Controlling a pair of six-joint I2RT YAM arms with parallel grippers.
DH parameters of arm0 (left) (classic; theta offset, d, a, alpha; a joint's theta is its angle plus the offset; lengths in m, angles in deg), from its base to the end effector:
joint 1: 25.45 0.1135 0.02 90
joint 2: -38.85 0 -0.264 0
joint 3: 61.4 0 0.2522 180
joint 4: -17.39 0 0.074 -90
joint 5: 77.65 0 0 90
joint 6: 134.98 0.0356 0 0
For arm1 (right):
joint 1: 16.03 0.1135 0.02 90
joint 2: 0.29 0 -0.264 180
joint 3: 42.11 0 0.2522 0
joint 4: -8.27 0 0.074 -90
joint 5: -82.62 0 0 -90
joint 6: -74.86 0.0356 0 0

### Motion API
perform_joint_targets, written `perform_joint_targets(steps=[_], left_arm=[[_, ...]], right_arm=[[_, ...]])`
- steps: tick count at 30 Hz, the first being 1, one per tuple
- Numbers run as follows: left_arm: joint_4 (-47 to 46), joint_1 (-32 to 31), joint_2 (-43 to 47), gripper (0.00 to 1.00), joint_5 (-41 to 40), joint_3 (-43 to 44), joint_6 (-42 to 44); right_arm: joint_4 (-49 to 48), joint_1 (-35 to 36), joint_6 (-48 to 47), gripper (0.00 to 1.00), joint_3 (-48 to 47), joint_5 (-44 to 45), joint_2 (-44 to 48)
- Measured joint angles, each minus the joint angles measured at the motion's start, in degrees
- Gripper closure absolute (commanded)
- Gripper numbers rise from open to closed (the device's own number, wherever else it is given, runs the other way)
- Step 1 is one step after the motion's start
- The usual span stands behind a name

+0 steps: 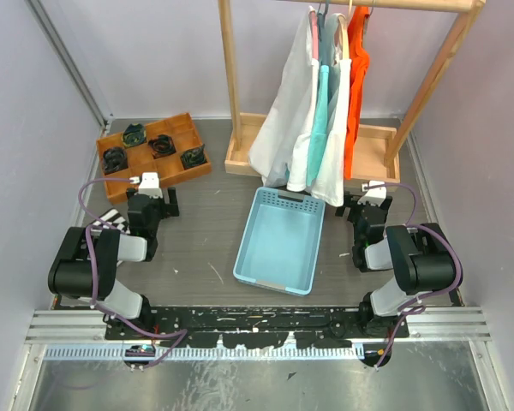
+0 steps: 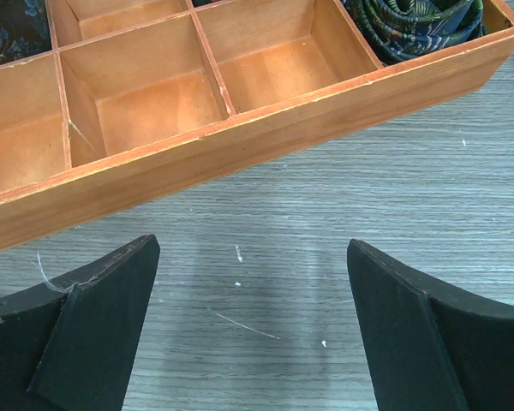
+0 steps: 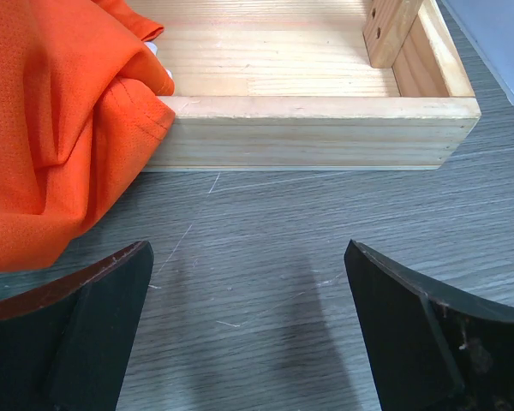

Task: Remove the t-shirt from the hanger
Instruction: Pick up the hanger from the clothesline.

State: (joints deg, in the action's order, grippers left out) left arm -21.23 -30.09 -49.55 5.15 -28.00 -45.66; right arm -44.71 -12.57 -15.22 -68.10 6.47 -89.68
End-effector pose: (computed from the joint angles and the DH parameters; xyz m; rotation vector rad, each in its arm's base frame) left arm 0.2617 -0.0168 0.1400 -0.0232 1.8545 0.0521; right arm 0.2370 0.0058 0.1323 0.1223 1.7460 -0.1686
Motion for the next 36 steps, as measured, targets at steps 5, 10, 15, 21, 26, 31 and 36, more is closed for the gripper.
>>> perform_joint_targets(steps=[5, 10, 15, 21, 26, 31, 36], left_arm=[[0.00, 0.00, 0.00, 0.02, 0.00, 0.00, 0.00], [0.00, 0.00, 0.00, 0.02, 0.00, 0.00, 0.00], [0.00, 0.00, 0.00, 0.02, 0.00, 0.00, 0.00], [0.00, 0.00, 0.00, 0.02, 0.00, 0.00, 0.00], [0.00, 0.00, 0.00, 0.02, 0.00, 0.00, 0.00], [0.00, 0.00, 0.00, 0.02, 0.00, 0.00, 0.00], [0.00, 0.00, 0.00, 0.02, 0.31, 0.00, 0.09]], right_arm=[[0.00, 0.00, 0.00, 0.00, 0.00, 0.00, 0.00], [0.02, 0.00, 0.00, 0.00, 0.00, 0.00, 0.00], [0.00, 0.00, 0.00, 0.00, 0.00, 0.00, 0.00], [0.00, 0.00, 0.00, 0.00, 0.00, 0.00, 0.00], [0.00, 0.00, 0.00, 0.00, 0.00, 0.00, 0.00], [0.00, 0.00, 0.00, 0.00, 0.00, 0.00, 0.00], [0.20, 0.00, 0.66, 0.00, 0.02, 1.79, 0.35]])
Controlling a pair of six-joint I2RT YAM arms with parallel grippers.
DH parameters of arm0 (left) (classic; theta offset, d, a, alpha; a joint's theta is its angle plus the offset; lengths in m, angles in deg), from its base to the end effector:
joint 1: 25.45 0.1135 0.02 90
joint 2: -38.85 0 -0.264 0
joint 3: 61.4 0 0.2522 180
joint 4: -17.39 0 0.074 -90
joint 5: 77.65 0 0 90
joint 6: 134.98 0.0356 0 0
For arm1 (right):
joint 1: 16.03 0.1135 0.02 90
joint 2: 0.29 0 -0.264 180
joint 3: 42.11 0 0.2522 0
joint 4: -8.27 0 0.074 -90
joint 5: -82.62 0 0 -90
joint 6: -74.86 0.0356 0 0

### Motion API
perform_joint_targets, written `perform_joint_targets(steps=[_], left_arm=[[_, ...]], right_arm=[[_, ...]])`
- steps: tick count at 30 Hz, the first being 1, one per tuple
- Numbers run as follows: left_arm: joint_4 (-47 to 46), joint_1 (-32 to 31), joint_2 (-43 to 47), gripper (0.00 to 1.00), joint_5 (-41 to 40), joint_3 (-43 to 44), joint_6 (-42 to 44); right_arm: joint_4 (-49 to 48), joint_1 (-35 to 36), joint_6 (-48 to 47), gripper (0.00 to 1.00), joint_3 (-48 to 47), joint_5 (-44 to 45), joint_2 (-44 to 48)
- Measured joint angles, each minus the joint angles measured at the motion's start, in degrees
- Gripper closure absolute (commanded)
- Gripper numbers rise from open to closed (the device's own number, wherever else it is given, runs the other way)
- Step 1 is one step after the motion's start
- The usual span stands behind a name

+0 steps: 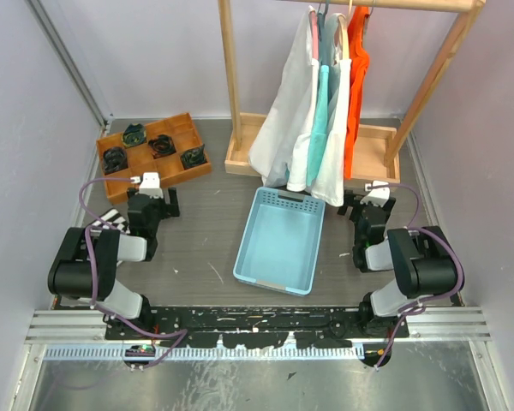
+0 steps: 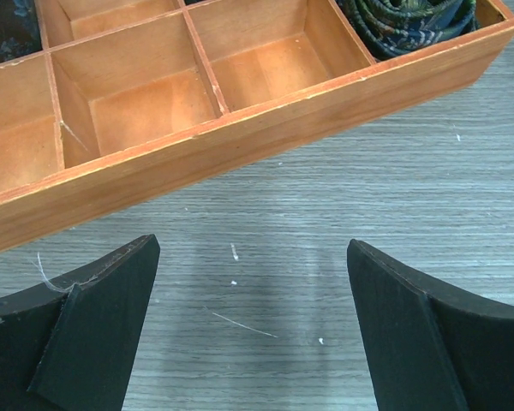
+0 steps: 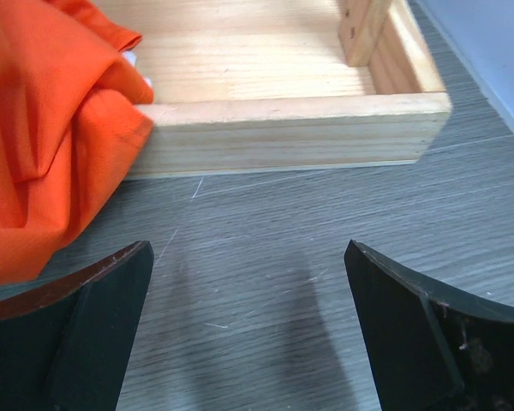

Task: Remove the t-shirt from the hanger
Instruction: Pick up the hanger from the clothesline.

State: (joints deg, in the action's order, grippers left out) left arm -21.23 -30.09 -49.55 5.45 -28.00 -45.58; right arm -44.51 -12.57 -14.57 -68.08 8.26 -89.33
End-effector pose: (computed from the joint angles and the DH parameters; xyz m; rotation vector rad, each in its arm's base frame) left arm 0.2617 -0.0169 0.1400 -0.0182 1.8547 0.0482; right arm 0.2365 0.0047 0.1333 0.1552 1.7404 -0.1873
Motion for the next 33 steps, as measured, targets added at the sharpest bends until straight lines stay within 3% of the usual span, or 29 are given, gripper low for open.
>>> perform_joint_targets(steps=[5, 13, 24, 33], left_arm=[[10.27, 0.00, 4.50, 0.02, 2.89, 2.78, 0.79], [29.70, 0.00, 18.99, 0.02, 6.29, 14.84, -7.19], [48.46, 0.22, 31.36, 0.02, 8.13, 22.32, -26.69], [60.33, 0.22, 34.62, 0.02, 10.62, 31.17, -28.15]], right_arm=[[6.38, 0.02, 2.49, 0.00, -0.02, 6.14, 7.28], [40.09, -0.02, 13.14, 0.00, -16.48, 16.46, 19.71], [66.42, -0.02, 17.99, 0.00, -29.46, 11.45, 36.17], [76.54, -0.02, 17.07, 0.05, -42.75, 5.03, 42.69]])
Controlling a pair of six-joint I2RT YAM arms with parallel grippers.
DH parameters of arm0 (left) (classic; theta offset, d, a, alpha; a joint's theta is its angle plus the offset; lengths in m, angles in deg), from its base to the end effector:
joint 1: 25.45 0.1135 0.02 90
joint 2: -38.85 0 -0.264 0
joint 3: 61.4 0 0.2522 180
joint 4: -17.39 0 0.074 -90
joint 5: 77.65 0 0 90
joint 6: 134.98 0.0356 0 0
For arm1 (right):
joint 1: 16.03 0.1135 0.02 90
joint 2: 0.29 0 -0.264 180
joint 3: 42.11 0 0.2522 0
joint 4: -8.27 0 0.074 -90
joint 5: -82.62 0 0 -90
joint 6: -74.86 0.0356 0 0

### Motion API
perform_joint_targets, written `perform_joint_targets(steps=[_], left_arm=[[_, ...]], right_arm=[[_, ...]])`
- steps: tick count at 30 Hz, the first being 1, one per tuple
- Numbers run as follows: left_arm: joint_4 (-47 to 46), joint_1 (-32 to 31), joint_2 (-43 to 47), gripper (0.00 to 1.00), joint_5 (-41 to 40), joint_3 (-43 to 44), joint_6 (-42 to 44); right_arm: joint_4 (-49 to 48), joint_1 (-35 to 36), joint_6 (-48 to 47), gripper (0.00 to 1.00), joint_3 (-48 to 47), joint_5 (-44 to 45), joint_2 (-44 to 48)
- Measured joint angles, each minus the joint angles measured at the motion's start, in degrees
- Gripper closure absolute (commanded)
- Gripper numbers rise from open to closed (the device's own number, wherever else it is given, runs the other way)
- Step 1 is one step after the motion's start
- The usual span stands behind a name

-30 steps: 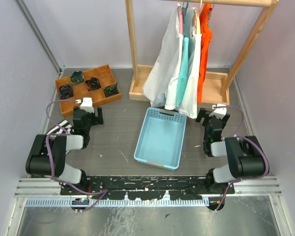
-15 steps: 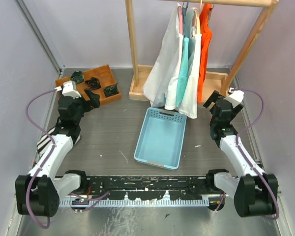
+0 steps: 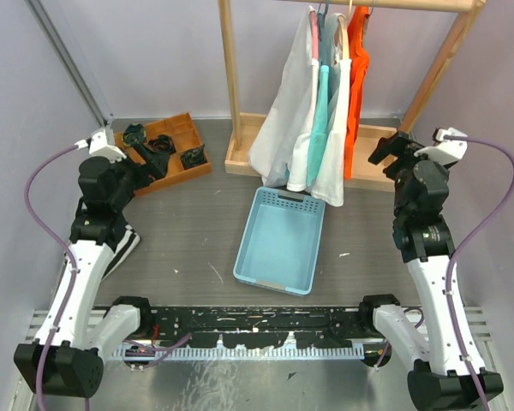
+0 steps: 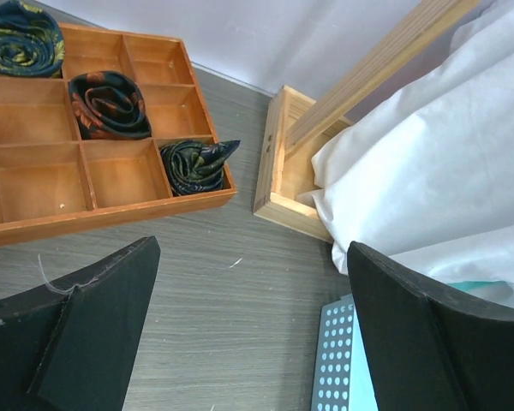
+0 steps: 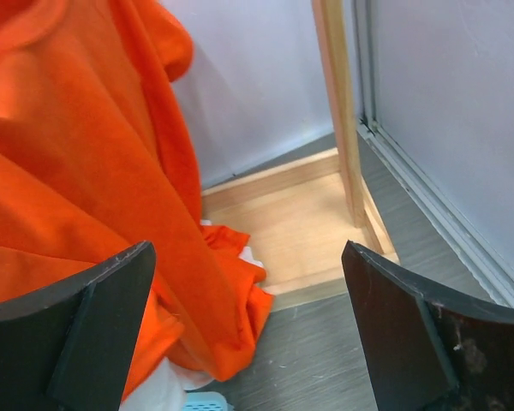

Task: Remove the t-shirt from the hanger
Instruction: Pick up the hanger from the clothesline.

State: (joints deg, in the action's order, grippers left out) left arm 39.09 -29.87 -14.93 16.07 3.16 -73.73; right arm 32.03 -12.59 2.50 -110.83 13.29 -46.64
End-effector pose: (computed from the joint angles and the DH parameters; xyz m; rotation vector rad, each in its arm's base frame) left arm 0.2185 -0.0192 0.3529 -0.3293 1.7549 -0.4761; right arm 0.1787 -0.0018 0.3979 0.4710 1.5223 -0.0012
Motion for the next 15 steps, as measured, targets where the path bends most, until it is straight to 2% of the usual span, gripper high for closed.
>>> perform_joint_targets(steps=[6, 15], left_arm=[[4.70, 0.00, 1.64, 0.02, 1.90, 1.75, 0.81], [10.25, -1.79, 1.03, 0.02, 6.27, 6.32, 1.68]], right_arm=[[5.33, 0.00, -0.63, 0.08, -9.68, -6.03, -0.42], [7.65, 0.00, -0.26, 0.09, -24.24, -15.17, -4.09]])
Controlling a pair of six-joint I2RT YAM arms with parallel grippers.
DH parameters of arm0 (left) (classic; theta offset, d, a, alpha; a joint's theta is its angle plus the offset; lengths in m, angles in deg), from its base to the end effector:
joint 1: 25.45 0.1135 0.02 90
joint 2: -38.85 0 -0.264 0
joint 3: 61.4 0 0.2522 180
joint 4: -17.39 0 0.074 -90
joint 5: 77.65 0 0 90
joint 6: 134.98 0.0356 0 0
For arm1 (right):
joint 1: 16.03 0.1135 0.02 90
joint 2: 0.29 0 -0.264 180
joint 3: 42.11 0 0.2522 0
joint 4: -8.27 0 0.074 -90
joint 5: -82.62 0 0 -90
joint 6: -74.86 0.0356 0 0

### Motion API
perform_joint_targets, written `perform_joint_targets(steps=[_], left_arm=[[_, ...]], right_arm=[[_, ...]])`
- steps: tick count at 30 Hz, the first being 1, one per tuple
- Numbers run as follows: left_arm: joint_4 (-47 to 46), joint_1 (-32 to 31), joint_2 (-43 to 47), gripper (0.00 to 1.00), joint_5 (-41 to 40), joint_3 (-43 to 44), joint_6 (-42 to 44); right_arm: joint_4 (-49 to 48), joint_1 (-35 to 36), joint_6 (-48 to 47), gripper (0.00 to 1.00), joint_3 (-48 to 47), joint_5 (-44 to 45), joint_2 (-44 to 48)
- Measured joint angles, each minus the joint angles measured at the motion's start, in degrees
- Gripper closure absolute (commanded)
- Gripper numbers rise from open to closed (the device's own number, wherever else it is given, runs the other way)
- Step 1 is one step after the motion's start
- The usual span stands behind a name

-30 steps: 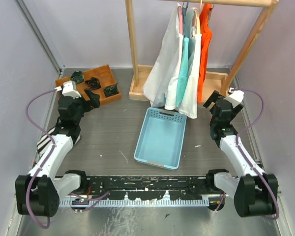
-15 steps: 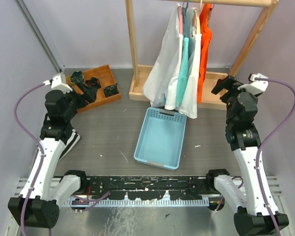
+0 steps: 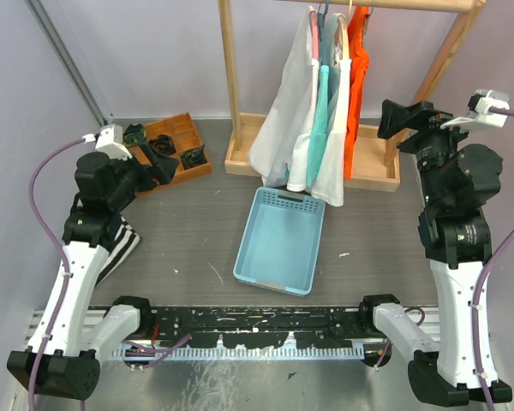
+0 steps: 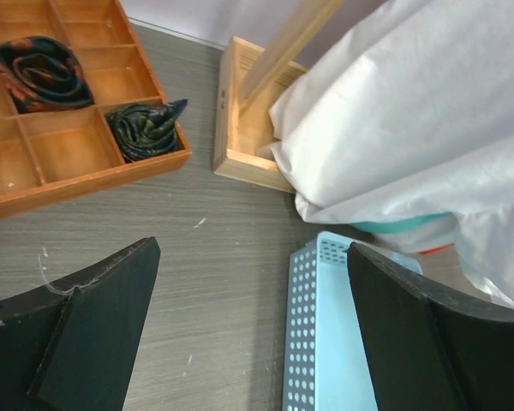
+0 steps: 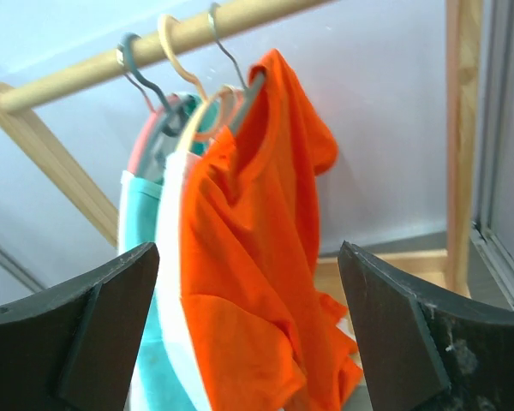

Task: Remove the t-shirt from the hanger
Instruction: Pick up the hanger from the clothesline.

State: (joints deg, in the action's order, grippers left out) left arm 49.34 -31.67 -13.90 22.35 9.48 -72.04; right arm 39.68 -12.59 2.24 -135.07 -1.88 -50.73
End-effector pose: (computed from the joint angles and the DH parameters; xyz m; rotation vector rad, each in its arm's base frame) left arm 0.2039 -0.0284 0.3761 -0.2088 1.8334 -0.5675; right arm 0.1451 0.0053 0.5086 0.2473 1.3595 0.2378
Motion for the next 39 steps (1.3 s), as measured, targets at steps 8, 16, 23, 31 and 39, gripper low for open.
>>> perform_joint_targets(steps=[8, 16, 23, 31, 39], left_arm=[[5.81, -8.68, -0.02, 0.02, -1.14, 5.25, 1.86], [9.38, -19.39, -1.29, 0.02, -6.34, 8.92, 3.50], [10.34, -26.10, -1.84, 0.02, -9.88, 8.98, 3.50], [10.60, -28.76, -2.08, 0.02, -12.15, 9.27, 3.50], [10.69, -29.11, -2.27, 0.02, -12.85, 9.77, 3.54]], right_arm=[[1.33, 0.00, 2.38, 0.10, -11.54, -5.55, -8.76], [3.02, 0.00, 4.50, 0.12, -14.43, -8.22, -17.84], [4.46, 0.00, 5.31, 0.13, -16.24, -9.05, -21.35], [4.59, 0.00, 5.75, 0.14, -18.91, -9.51, -22.47], [4.76, 0.00, 5.75, 0.16, -19.71, -9.46, -25.53]])
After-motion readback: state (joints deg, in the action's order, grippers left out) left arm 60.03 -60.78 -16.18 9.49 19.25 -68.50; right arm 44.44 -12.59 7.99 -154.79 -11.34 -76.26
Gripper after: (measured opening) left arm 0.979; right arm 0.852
